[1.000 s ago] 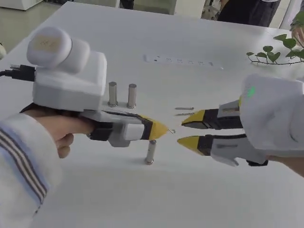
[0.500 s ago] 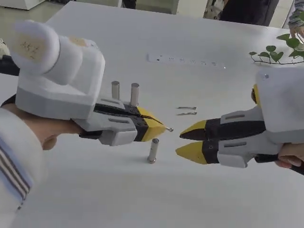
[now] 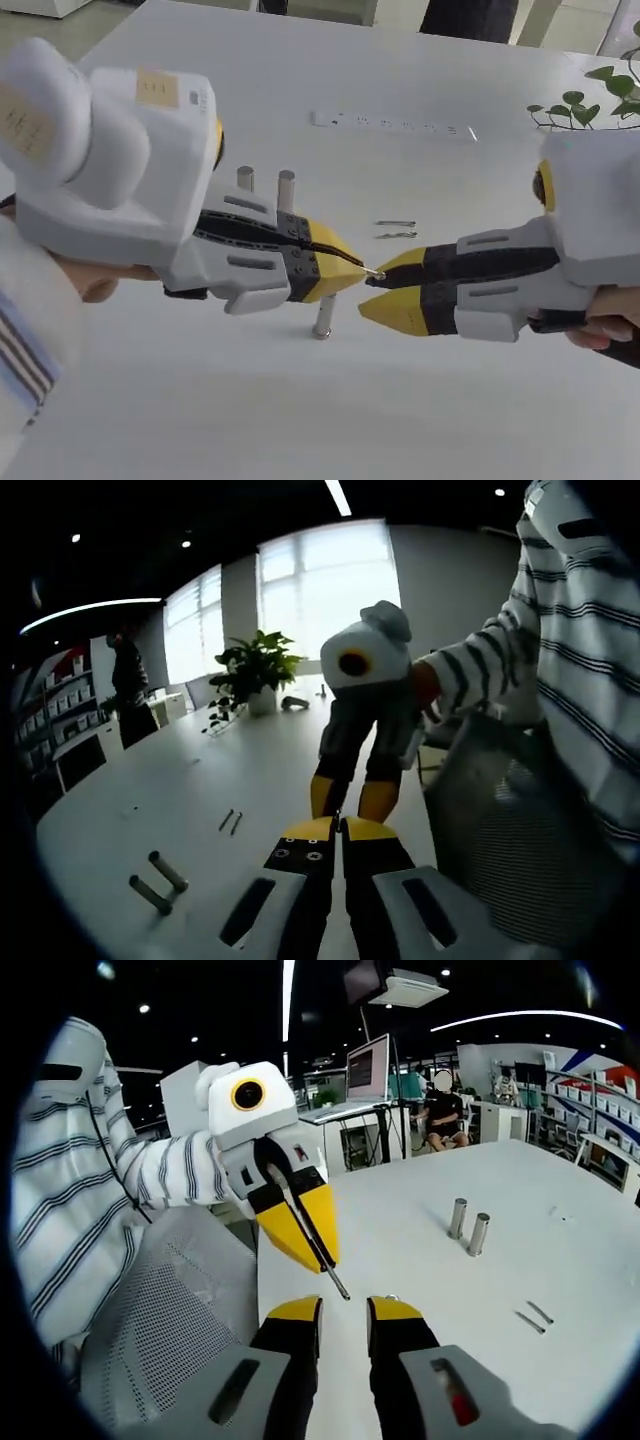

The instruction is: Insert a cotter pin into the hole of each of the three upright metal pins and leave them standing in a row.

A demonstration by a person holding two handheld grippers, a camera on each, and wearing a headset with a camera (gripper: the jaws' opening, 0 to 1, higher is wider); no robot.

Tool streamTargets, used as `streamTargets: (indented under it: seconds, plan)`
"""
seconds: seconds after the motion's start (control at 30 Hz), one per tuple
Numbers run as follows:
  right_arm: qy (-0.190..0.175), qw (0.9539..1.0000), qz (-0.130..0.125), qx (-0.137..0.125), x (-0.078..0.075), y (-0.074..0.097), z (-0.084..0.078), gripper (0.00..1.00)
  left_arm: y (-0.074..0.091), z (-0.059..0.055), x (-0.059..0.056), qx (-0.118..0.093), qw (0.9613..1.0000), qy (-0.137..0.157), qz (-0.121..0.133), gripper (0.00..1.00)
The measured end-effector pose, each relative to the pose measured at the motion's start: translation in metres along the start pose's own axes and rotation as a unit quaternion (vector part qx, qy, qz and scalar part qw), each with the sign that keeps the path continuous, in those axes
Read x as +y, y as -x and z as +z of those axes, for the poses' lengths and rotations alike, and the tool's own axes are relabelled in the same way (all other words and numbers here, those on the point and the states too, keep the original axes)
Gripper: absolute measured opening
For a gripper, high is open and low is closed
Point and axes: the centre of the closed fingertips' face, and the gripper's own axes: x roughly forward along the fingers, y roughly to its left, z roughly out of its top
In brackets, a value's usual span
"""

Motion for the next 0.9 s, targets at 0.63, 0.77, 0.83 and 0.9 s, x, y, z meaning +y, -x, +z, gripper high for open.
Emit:
streamTargets:
  seconds: [0.63, 0.77, 0.83, 0.9]
  plan:
    - [0.015, 0.9995, 0.025, 0.015, 0.010, 0.000, -0.005, 0.00, -0.015, 0.001, -0.024, 0.010, 0.9995, -0.010, -0.027, 0.00]
    - [0.016, 0.9994, 0.028, 0.016, 0.012, 0.001, -0.006, 0.00, -0.013, -0.004, -0.025, 0.016, 0.9994, -0.005, -0.031, 0.00]
    - [0.019, 0.9993, 0.026, 0.019, 0.013, 0.001, -0.006, 0.00, -0.012, -0.006, -0.025, 0.018, 0.9994, -0.002, -0.030, 0.00]
    - [0.030, 0.9988, 0.025, 0.029, 0.014, 0.001, -0.009, 0.00, -0.011, -0.008, -0.024, 0.020, 0.9993, 0.000, -0.033, 0.00]
